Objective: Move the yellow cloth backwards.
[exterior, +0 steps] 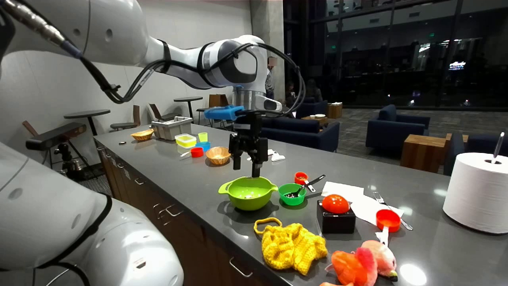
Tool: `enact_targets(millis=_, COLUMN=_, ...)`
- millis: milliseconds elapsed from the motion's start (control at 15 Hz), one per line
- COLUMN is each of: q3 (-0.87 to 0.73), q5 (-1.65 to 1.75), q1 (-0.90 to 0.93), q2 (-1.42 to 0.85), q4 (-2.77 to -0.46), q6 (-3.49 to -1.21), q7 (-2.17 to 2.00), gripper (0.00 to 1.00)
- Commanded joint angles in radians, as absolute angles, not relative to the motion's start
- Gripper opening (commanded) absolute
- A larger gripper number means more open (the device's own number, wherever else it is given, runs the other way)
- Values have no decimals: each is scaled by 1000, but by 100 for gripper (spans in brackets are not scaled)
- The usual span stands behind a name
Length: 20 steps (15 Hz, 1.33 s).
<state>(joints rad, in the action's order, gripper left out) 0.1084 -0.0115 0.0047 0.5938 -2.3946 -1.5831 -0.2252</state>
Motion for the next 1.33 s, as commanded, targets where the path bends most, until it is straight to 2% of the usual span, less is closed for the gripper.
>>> enact_targets(millis=0, q3=106, q5=-9, q1=9, q2=592, q4=-2395, q6=-1584, q7=-222, gripper=100)
enact_targets(millis=1267, q3=68, q5=-69, q1=-41, q2=533, q4=-2546, q6=-1863, q7=-313, gripper=100)
